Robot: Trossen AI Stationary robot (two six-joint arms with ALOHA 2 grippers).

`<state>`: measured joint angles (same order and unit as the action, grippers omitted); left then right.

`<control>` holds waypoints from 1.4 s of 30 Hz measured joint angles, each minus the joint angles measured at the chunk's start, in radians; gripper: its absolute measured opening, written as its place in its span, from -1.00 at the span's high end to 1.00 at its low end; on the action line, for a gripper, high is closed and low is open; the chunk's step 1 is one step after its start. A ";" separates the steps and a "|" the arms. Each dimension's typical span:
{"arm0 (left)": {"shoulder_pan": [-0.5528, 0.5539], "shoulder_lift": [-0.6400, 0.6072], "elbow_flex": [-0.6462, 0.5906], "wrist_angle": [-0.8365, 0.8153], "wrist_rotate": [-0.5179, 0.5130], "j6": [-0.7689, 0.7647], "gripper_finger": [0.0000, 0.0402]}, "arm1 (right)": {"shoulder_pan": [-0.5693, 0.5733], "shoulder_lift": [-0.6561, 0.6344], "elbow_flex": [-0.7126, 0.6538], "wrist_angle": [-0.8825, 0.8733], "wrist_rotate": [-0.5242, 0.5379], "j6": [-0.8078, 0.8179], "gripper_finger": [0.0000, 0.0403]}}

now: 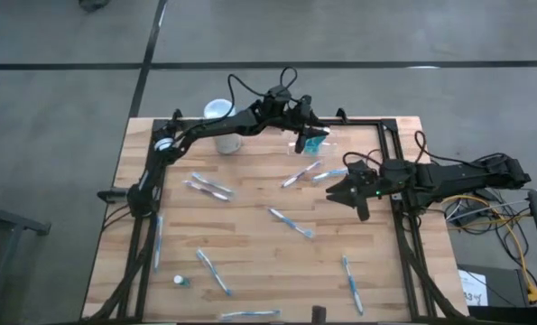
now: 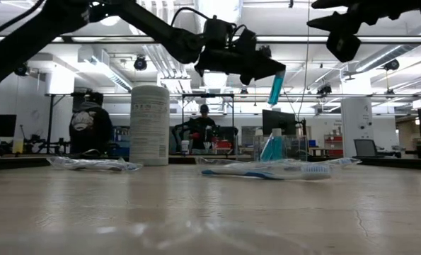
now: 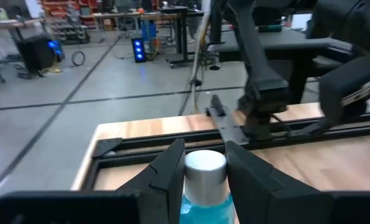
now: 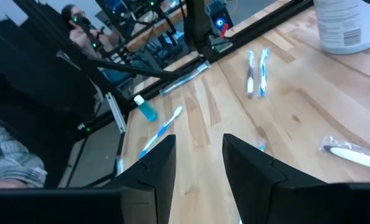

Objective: Pick & Place toothbrushing station
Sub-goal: Put the blue mouthwash into the middle of the transparent organizer

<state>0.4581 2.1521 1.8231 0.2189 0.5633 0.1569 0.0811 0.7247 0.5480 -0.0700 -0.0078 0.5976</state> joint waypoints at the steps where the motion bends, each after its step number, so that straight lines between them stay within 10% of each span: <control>1: 0.005 0.002 0.001 0.001 -0.015 0.001 0.46 | 0.000 -0.016 -0.008 -0.002 0.000 0.003 0.37; 42: 0.059 0.016 -0.213 0.245 0.021 -0.052 0.46 | -0.001 -0.075 -0.048 -0.007 0.000 0.031 0.37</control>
<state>0.5175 2.1685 1.6100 0.4637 0.5842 0.1049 0.0803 0.6502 0.4999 -0.0772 -0.0074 0.6289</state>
